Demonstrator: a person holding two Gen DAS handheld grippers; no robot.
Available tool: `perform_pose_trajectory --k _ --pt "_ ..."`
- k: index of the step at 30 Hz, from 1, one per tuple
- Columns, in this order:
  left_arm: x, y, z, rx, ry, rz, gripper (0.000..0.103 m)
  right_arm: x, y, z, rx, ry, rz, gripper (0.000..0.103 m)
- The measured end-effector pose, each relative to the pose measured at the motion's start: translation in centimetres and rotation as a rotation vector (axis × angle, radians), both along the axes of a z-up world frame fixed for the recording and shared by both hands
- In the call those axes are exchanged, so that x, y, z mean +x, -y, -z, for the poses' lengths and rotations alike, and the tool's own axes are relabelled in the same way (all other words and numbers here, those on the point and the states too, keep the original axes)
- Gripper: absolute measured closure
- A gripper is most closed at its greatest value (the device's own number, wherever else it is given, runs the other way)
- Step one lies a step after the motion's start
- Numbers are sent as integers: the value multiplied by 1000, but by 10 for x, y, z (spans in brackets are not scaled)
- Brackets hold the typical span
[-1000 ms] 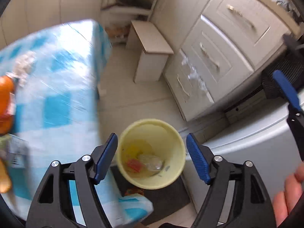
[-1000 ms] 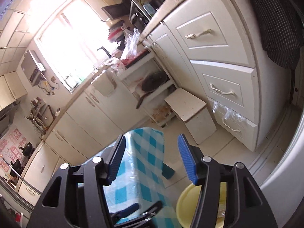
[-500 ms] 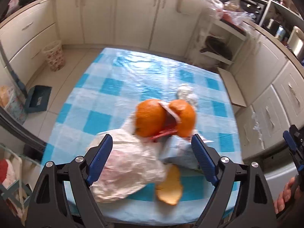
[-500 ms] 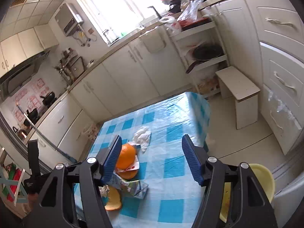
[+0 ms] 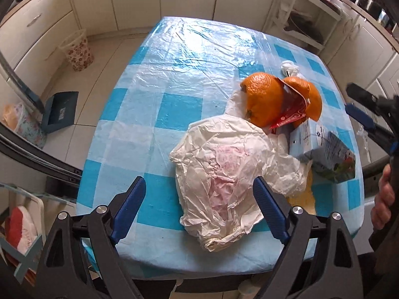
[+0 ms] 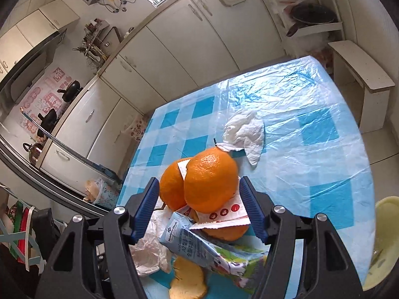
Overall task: Collect trash
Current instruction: 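Grasp the orange peel with the right tool while the left tool grasps the white bag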
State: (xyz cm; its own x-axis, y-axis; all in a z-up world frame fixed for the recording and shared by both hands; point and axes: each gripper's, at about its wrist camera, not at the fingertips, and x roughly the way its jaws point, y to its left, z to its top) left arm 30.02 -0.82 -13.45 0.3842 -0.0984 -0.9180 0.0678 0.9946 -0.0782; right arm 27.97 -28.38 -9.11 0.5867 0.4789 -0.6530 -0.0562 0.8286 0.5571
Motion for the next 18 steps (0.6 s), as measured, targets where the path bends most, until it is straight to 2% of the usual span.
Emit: perform_pose_trajectory --k 5,11,16,18 --pt "-8 16 7 88 3 83 19 17 -22 14 -30 -56 -21 39" --pt "-8 19 14 104 -26 103 19 28 -20 30 -44 -116 14 39" --pt "-6 22 19 125 -34 114 19 29 -2 39 46 -145 38 62" --pt "-5 21 19 119 -34 112 20 29 1 38 82 -141 37 67"
